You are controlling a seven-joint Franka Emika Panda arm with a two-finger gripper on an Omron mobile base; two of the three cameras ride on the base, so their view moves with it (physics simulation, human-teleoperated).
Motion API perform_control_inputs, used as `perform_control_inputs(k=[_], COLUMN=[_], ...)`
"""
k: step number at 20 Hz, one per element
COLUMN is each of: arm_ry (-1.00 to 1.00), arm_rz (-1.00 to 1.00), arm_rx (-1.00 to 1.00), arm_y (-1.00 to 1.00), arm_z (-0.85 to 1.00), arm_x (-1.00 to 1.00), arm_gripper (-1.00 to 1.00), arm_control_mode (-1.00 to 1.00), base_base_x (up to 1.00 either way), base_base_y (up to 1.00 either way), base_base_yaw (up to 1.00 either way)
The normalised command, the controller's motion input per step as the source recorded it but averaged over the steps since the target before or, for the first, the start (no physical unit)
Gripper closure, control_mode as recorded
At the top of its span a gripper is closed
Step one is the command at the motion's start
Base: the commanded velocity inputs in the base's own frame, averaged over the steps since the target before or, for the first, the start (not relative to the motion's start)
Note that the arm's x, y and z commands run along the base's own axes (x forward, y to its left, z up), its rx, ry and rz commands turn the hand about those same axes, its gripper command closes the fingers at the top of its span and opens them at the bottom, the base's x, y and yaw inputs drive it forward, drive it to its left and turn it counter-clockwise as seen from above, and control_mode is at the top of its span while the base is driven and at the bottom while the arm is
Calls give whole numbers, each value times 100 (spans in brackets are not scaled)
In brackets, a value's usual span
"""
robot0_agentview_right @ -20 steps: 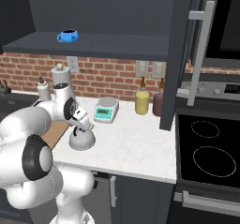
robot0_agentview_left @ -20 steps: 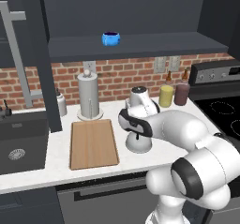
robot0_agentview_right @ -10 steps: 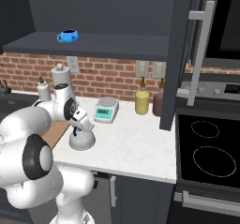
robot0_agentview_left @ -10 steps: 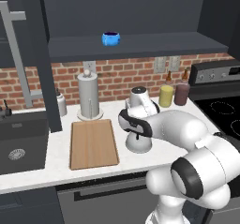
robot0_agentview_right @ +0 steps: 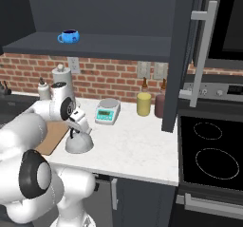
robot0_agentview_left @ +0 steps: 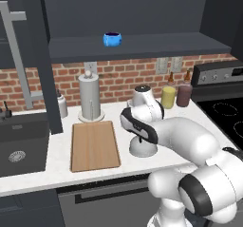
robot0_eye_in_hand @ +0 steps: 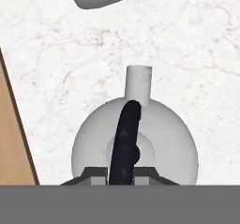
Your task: Pick the kettle from the counter and place it on the tray. Then pick the mug from the cabinet and place it on the tray. Then close the cabinet doors.
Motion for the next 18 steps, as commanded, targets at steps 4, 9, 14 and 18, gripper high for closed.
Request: perform_control_inputs(k=[4,9,14,18], arm_ry=[0,-10,-18,-15], arm_rz=[6,9,4,1], arm_rx=[8,10,4,0], arm_y=[0,25,45,56], arm_z=[75,43,5,7], arm_x=[-24,-1,0,0], arm_gripper=[100,100,100,100], arm_control_mode=[-100,-100,-100,-100], base_base_x=[0,0,0,0], base_base_y=[0,0,0,0], base_base_yaw=[0,0,0,0])
